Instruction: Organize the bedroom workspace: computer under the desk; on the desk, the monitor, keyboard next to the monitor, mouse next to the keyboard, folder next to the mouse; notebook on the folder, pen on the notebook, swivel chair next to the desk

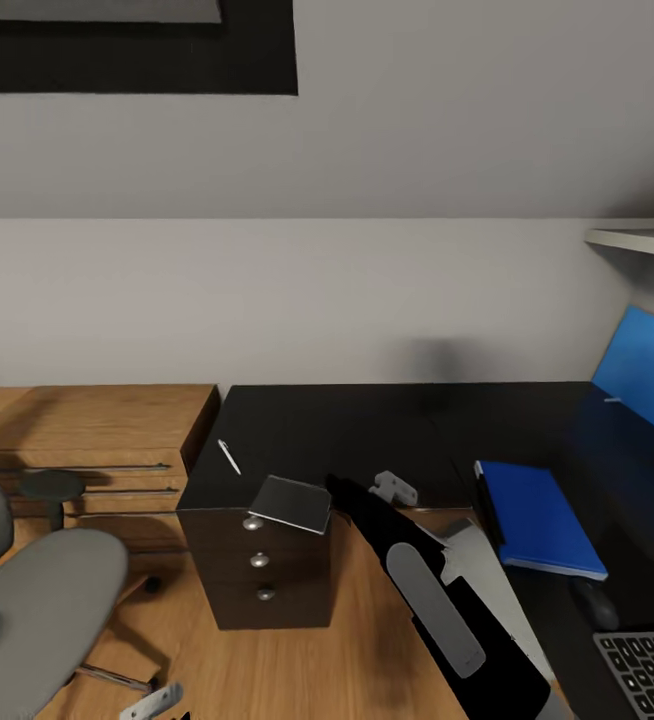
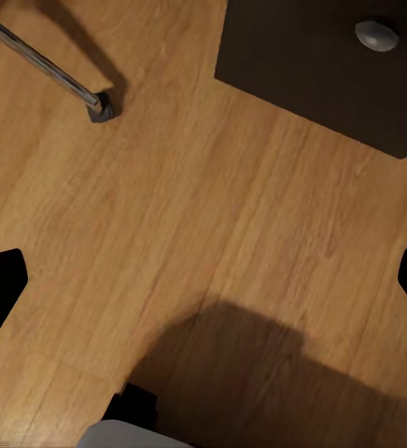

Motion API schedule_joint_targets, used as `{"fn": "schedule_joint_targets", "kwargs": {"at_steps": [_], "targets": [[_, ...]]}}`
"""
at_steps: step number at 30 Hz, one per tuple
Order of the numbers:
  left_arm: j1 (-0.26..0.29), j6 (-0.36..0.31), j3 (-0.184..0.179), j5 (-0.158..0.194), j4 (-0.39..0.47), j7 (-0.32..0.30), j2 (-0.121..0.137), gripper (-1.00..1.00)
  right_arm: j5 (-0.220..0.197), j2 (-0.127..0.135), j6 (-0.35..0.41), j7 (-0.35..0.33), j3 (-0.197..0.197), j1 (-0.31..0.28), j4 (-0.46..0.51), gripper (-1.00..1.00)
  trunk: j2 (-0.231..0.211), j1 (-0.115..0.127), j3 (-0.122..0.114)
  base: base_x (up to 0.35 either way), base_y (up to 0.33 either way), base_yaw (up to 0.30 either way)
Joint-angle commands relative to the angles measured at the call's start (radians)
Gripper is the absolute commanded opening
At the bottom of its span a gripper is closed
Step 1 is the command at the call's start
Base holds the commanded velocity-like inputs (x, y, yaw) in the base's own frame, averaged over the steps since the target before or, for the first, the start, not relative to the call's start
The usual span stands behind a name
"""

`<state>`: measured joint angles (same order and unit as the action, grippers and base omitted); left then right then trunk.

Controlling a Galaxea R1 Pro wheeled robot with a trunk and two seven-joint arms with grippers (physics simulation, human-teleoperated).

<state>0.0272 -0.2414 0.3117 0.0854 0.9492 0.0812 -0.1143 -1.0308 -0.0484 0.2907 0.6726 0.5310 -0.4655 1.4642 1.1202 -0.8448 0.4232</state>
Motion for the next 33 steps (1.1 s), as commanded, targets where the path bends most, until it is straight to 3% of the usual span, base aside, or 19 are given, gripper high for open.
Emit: {"fn": "schedule_joint_targets", "kwargs": {"at_steps": [1,7,15,25,33], "targets": [[0.0,-0.006,0.001,0.009,0.002,0.003,-0.001,1.0,-0.004,0.0,0.004,0.007,0.0,-0.001,0.001,1.0,0.001,0.0,0.001,0.0,0.0,0.271],[0.0,0.002,0.001,0.008,-0.02,-0.004,0.001,1.0,-0.003,-0.001,0.004,0.007,0.001,-0.001,0.001,1.0,0.001,0.0,0.001,-0.022,0.0,0.276],[0.0,0.025,0.001,0.008,-0.027,-0.005,0.001,1.0,-0.004,0.0,0.004,0.007,0.001,-0.001,0.001,1.0,0.001,0.0,0.001,-0.261,0.044,0.243],[0.0,0.027,0.0,0.008,-0.027,-0.005,0.001,1.0,-0.005,0.004,0.004,0.004,-0.002,-0.001,0.0,1.0,0.001,0.0,0.001,-0.188,0.223,0.038],[0.0,0.027,0.0,0.009,-0.025,-0.006,-0.001,1.0,-0.004,0.005,0.004,0.004,-0.002,-0.001,-0.001,1.0,0.001,0.0,0.001,-0.008,0.029,0.001]]}}
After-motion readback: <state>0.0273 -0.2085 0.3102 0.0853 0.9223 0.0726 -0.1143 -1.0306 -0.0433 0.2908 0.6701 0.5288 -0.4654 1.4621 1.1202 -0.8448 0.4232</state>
